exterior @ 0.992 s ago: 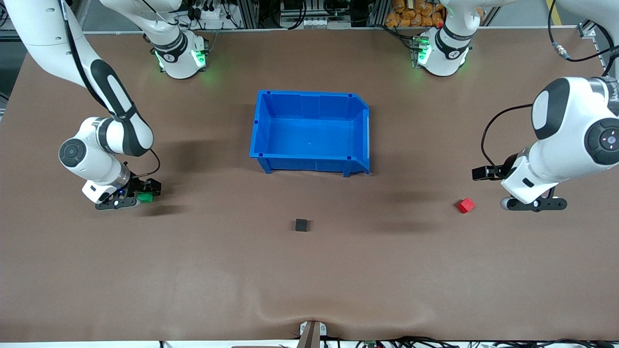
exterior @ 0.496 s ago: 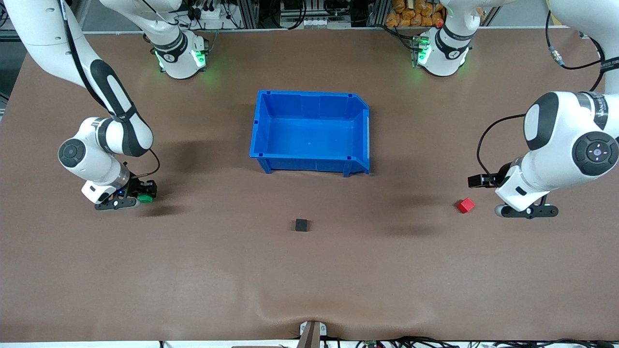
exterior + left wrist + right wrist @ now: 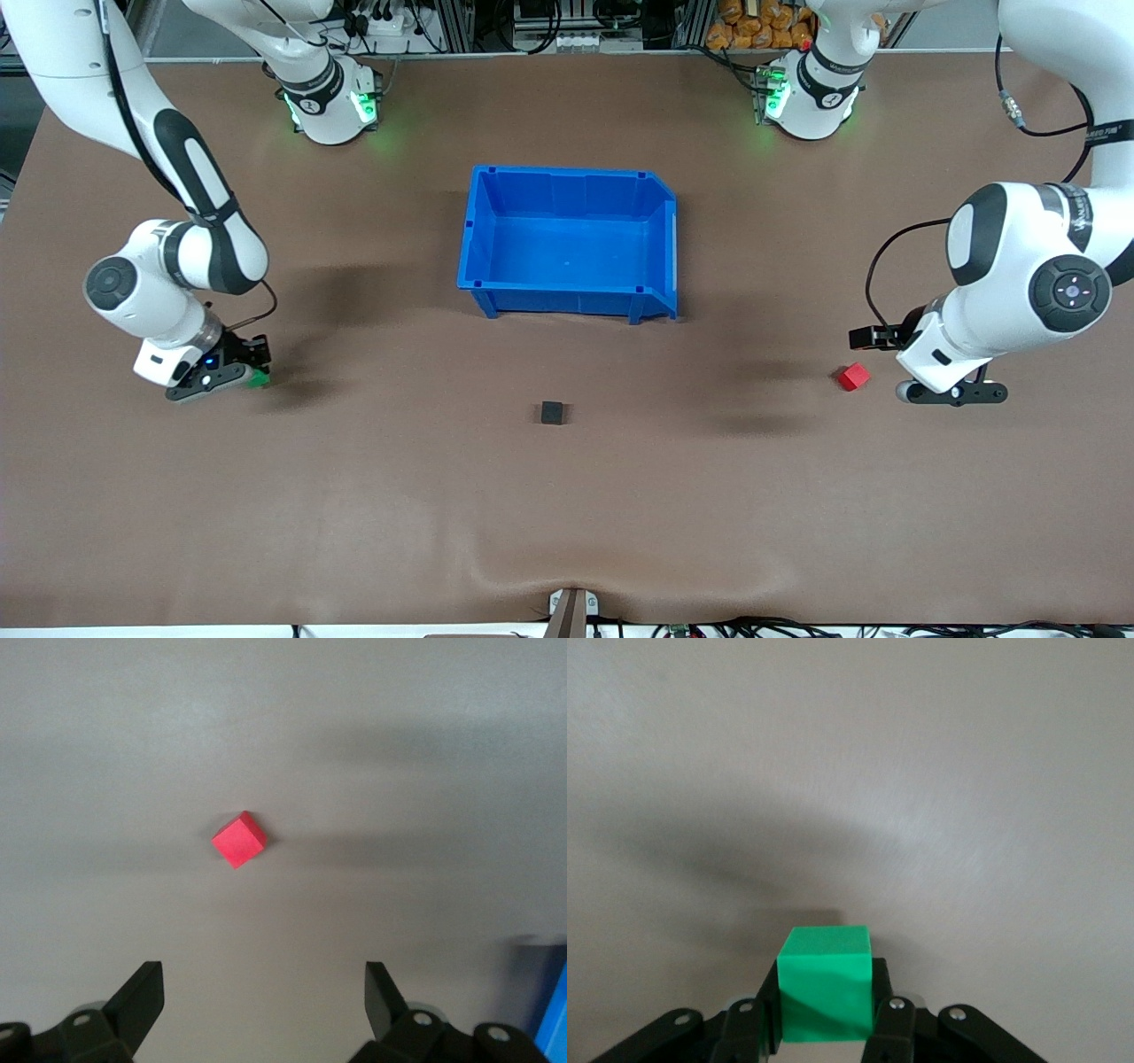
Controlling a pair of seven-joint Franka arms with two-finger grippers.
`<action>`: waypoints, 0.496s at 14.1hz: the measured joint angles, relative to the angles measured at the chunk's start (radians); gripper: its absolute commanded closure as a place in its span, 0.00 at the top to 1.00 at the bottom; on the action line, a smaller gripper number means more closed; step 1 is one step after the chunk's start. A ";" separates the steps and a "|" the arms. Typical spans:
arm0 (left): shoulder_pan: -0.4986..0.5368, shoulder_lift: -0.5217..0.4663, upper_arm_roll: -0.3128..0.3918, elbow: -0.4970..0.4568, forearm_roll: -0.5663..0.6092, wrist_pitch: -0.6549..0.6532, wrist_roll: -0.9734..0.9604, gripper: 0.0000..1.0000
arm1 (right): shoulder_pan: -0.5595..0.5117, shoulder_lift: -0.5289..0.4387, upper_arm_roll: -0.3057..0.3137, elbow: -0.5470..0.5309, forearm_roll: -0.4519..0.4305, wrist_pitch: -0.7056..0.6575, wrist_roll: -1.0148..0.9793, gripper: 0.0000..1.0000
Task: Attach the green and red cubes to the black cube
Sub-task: 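Lift the green cube with the right gripper while the left gripper grasps the red cube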
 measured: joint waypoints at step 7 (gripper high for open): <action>0.009 0.086 0.003 -0.019 0.000 0.112 0.000 1.00 | 0.012 0.013 0.012 0.212 0.000 -0.169 -0.283 0.00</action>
